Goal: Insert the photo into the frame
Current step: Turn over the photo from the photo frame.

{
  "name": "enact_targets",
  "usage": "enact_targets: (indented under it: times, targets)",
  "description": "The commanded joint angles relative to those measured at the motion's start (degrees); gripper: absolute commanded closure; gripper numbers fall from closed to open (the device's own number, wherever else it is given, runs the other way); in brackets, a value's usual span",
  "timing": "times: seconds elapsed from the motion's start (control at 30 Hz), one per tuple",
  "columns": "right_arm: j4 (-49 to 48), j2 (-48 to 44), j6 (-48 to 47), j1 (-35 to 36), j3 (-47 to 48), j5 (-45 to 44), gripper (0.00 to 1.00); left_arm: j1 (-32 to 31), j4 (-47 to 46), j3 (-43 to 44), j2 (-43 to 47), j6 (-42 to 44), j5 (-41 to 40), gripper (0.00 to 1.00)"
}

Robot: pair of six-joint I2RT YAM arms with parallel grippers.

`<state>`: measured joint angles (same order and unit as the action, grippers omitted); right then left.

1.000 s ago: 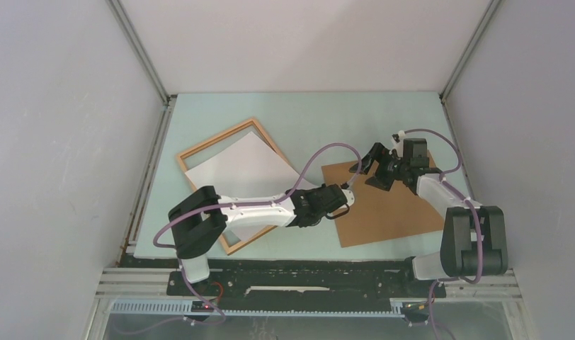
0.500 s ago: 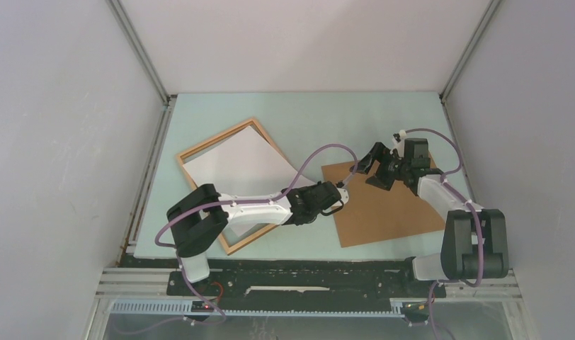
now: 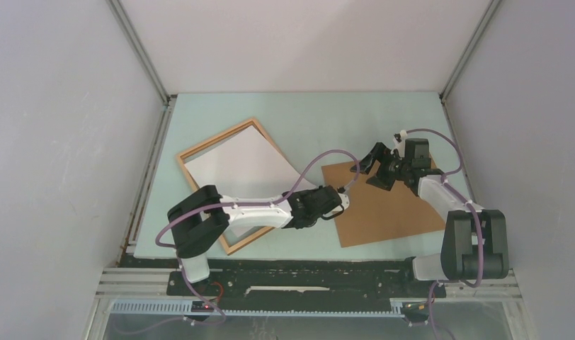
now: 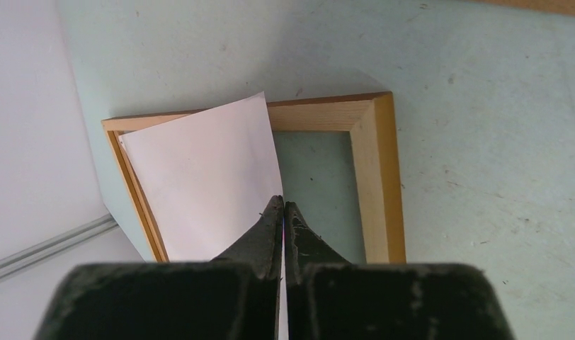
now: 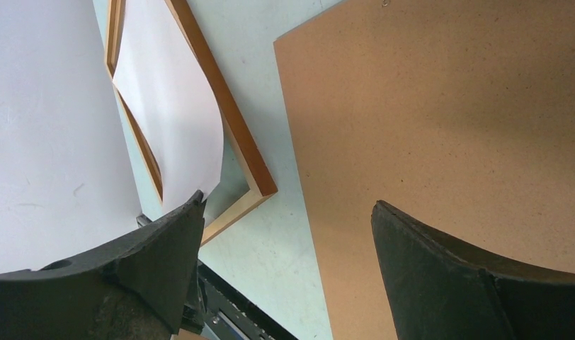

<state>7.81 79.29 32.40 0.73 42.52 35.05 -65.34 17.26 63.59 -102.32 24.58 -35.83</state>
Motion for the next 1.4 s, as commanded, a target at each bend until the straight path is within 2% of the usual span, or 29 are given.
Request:
enact_targets:
  times: [0.0, 0.6, 0.83, 1.13, 1.37]
  targets:
    - [-1.23, -1.81, -0.32, -0.27, -0.37, 0.81, 0.05, -1.35, -0.73, -1.59, 2.02, 1.28, -0.81, 1.00]
    - [-1.79, -2.16, -0.11, -0.29, -0.77, 1.41, 0.05, 2.67, -2.89, -2.55, 1.25, 3.39, -2.91, 1.00]
    - [-1.83, -2.21, -0.11, -0.27, -0.86, 1.59, 0.05, 2.65, -5.61, -3.29, -1.29, 6.03, -5.23, 1.00]
    - [-1.85, -1.95, -0.12, -0.22, -0.91, 1.69, 0.05, 1.70, -0.29, -3.05, 0.17, 2.87, -3.93, 0.98]
    - [-1.84, -2.12, -0.27, -0.28, -0.86, 1.71, 0.05, -0.98, 0.41, -4.29, 1.39, 1.59, -4.50, 0.99]
